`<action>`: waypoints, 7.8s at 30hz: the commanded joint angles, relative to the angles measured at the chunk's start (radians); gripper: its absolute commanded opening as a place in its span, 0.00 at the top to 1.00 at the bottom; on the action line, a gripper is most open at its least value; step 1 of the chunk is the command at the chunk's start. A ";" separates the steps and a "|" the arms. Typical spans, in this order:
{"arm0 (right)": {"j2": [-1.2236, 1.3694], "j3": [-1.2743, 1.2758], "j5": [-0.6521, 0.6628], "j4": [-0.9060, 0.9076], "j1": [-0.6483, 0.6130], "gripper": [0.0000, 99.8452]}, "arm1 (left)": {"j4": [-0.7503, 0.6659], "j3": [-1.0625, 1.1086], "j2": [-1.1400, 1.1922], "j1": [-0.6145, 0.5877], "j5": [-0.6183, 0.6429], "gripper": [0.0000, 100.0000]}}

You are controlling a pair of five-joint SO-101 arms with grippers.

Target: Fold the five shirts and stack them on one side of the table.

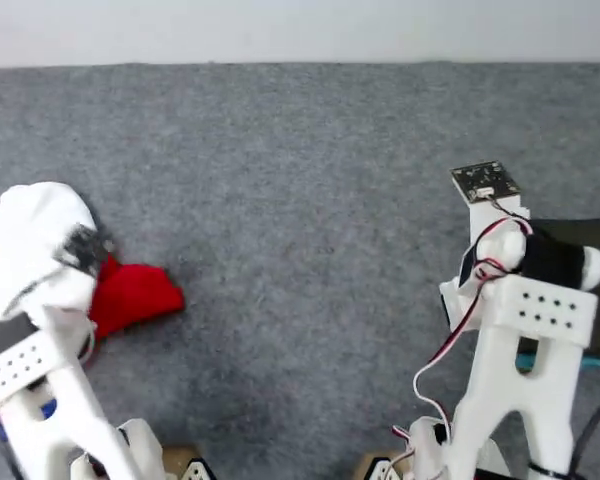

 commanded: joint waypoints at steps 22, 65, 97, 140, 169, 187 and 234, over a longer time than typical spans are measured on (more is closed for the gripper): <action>-0.128 -0.005 -0.008 0.041 -0.007 0.99 | 0.209 -0.811 0.029 1.114 0.643 0.99; -0.117 -0.003 -0.009 0.039 -0.012 0.99 | 0.339 -0.070 0.008 0.542 -0.015 0.79; -0.117 -0.003 -0.006 0.039 -0.013 0.99 | -0.032 0.044 0.431 0.496 0.038 0.98; 0.662 -0.453 -0.057 0.007 -0.780 0.99 | 0.411 -0.389 -0.272 -0.098 0.318 0.99; 0.886 -0.551 -0.187 -0.094 -1.190 0.81 | 0.298 -0.222 -0.272 -0.310 0.318 0.99; 1.082 -0.549 -0.190 -0.147 -1.260 0.87 | 0.298 -0.225 -0.272 -0.310 0.318 0.99; 0.374 0.017 0.029 0.042 -0.892 0.85 | 0.381 -0.249 -0.262 -0.135 0.114 0.99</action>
